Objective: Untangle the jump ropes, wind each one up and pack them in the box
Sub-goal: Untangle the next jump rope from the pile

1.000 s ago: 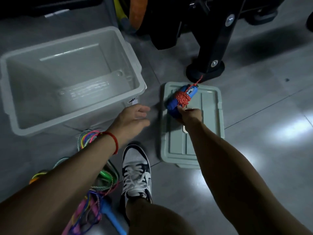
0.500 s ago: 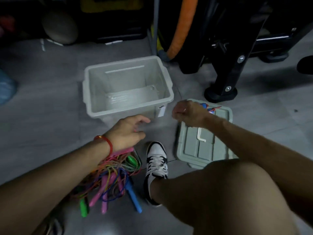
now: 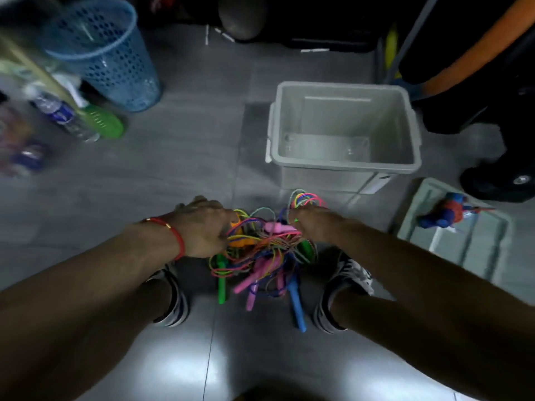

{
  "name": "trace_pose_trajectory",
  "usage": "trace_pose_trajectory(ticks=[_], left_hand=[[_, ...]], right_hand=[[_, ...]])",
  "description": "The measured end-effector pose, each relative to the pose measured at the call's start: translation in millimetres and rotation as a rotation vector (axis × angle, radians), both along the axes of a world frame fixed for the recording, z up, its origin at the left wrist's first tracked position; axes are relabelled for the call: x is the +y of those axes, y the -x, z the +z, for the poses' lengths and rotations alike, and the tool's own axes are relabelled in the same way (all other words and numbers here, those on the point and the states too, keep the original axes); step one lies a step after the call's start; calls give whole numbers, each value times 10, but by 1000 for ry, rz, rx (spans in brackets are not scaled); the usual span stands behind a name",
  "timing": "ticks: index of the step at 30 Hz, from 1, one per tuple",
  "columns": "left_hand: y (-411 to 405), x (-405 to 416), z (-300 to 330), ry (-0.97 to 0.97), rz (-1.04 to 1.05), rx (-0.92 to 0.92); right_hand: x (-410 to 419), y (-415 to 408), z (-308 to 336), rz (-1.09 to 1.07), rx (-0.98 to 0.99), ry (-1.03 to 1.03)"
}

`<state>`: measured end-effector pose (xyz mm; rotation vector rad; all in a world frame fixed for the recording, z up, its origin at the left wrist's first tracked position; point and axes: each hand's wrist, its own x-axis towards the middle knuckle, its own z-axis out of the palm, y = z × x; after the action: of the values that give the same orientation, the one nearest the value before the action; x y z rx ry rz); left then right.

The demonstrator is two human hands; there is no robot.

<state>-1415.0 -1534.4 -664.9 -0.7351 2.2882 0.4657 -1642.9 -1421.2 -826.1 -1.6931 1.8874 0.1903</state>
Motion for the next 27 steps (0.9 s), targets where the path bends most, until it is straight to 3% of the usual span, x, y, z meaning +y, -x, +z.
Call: trace_pose_trajectory(ticks=[4, 6, 11, 15, 19, 22, 25, 27], left_hand=[[-115, -162, -190, 17, 26, 72], [-124, -179, -261, 31, 12, 32], [10, -155, -269, -2, -21, 24], [198, -151, -195, 36, -33, 21], [448, -4, 38, 17, 41, 65], [599, 196, 238, -145, 255, 197], [682, 351, 258, -619, 831, 343], [746, 421, 242, -845, 1017, 375]], right_hand=[[-50, -326, -564, -414, 40, 1], [54, -494, -683, -505, 116, -25], [195, -534, -609, -310, 321, -26], [42, -174, 15, -91, 667, 48], [140, -86, 813, -47, 729, 281], [429, -105, 1189, -65, 688, 326], [711, -248, 1508, -87, 684, 349], [800, -390, 1645, -123, 476, 329]])
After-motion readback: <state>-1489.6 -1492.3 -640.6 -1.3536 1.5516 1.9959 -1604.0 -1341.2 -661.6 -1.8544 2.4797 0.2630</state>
